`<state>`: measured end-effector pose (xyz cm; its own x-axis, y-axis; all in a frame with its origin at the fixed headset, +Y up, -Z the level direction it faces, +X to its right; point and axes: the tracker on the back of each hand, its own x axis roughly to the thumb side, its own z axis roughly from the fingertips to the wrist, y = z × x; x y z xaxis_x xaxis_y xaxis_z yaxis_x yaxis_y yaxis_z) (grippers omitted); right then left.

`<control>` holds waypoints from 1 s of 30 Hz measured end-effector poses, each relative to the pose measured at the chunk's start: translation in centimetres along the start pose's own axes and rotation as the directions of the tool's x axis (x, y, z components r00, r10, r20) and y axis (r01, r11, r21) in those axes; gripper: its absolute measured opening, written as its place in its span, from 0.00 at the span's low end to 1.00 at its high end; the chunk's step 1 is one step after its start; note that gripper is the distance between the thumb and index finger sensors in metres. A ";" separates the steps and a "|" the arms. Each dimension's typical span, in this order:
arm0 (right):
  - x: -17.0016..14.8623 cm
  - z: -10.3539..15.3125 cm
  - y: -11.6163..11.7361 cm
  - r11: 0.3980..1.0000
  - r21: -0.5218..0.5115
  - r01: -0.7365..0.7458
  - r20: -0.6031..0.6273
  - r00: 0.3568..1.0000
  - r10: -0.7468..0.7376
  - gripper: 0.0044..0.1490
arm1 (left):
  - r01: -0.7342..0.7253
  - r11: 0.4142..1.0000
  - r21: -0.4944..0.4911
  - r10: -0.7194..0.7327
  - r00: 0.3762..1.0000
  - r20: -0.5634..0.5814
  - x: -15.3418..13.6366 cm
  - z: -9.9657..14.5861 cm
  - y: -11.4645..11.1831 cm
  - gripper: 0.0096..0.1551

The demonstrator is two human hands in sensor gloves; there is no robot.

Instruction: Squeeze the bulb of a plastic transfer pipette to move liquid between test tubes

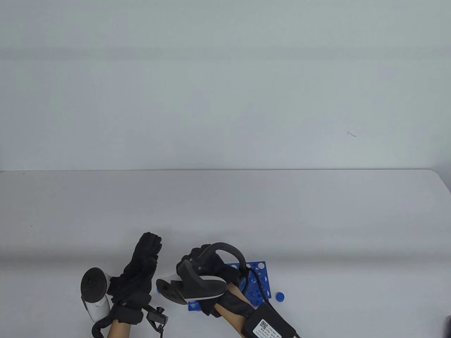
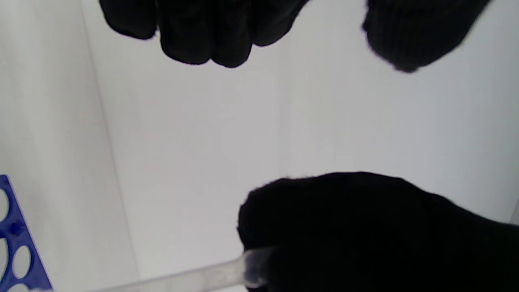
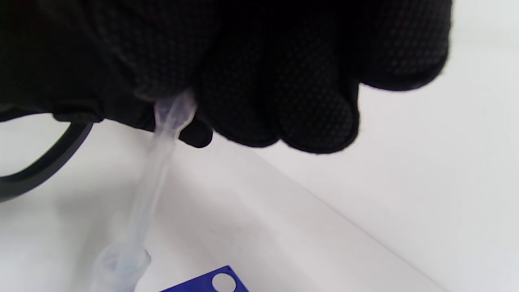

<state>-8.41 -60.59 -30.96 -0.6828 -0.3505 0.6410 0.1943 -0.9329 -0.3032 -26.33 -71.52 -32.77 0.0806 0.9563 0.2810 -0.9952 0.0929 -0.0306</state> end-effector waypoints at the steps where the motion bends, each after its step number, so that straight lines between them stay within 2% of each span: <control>1: 0.1 -0.1 0.4 1.000 0.005 0.005 0.001 1.000 -0.005 0.24 | 0.000 1.000 0.000 0.000 1.000 0.000 0.0 0.0 0.0 0.57; 9: 0.4 -0.5 2.3 0.999 0.048 0.011 0.003 1.000 -0.012 0.24 | 0.000 1.000 0.000 0.000 1.000 0.000 0.0 0.0 0.0 0.57; 30: 0.4 -0.5 2.7 0.994 0.105 0.034 -0.021 0.999 -0.032 0.25 | -0.009 1.000 -0.002 0.009 1.000 0.005 0.1 -0.1 0.0 0.57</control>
<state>-8.53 -63.26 -31.86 -0.7032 -0.3189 0.6354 0.2441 -0.9477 -0.2055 -26.33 -71.44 -32.83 0.0713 0.9557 0.2855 -0.9958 0.0846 -0.0348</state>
